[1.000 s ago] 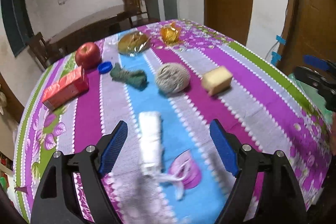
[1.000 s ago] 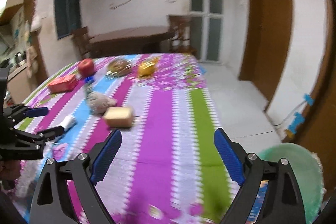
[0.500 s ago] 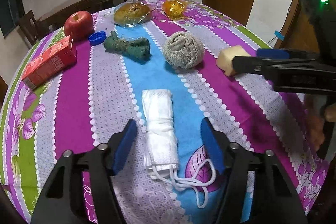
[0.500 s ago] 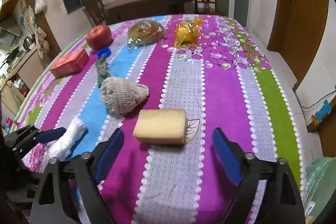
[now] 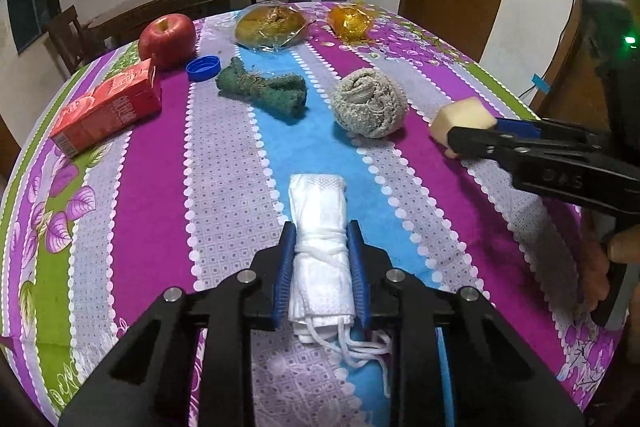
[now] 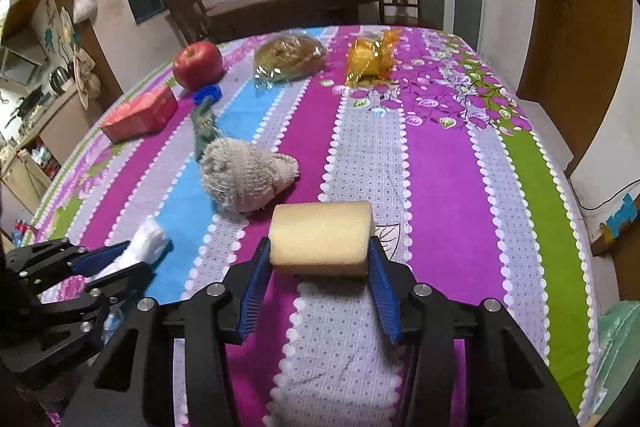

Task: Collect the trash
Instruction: 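Grasp the second yellow sponge with the right tool while the left tool grasps the white face mask, then carry the yellow sponge and white face mask with both tools over the green bin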

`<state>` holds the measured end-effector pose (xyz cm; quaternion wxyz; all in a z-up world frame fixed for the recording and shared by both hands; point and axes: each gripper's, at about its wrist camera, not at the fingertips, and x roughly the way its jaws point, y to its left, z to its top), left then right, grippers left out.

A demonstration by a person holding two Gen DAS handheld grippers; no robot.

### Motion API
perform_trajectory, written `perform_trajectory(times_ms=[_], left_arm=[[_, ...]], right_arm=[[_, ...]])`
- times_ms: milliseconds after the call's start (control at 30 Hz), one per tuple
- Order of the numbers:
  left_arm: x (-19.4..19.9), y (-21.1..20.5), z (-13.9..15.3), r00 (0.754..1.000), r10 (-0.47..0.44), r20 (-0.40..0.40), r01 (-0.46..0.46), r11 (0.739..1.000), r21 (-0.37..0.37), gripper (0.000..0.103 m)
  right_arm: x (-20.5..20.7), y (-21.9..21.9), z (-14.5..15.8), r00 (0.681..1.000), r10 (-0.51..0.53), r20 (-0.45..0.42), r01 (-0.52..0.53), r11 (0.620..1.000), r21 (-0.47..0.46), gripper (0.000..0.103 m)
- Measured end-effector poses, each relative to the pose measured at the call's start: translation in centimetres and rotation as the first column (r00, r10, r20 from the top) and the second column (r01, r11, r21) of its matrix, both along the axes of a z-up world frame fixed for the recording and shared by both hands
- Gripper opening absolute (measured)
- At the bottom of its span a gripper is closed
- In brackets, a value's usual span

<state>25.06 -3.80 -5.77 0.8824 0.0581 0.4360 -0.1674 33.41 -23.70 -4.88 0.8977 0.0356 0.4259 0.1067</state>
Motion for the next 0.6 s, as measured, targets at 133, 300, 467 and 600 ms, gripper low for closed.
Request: perform_trajectory(times_ms=[133, 300, 467, 600], left_arm=[[-0.4, -0.1, 0.1, 1.000, -0.007, -0.001, 0.007, 1.000, 0.000, 0.024], [-1.2, -0.1, 0.4, 1.000, -0.005, 0.002, 0.005, 1.000, 0.002, 0.024], [-2.2, -0.7, 1.7, 0.999, 0.011, 0.047, -0.012, 1.000, 0.026, 0.024], [-2.8, -1.6, 2.6, 0.997, 0.009, 0.083, -0.014, 0.998, 0.055, 0.024]], right_arm=[[-1.7, -0.5, 1.3, 0.999, -0.019, 0.039, 0.018, 1.000, 0.019, 0.049], [-4.6, -1.3, 3.2, 0.995, -0.034, 0.095, 0.029, 0.998, 0.051, 0.049], [-7.8, -1.4, 4.6, 0.988, -0.039, 0.146, 0.031, 0.998, 0.057, 0.049], [-9.6, -1.4, 5.0, 0.986, -0.034, 0.161, 0.026, 0.998, 0.051, 0.049]])
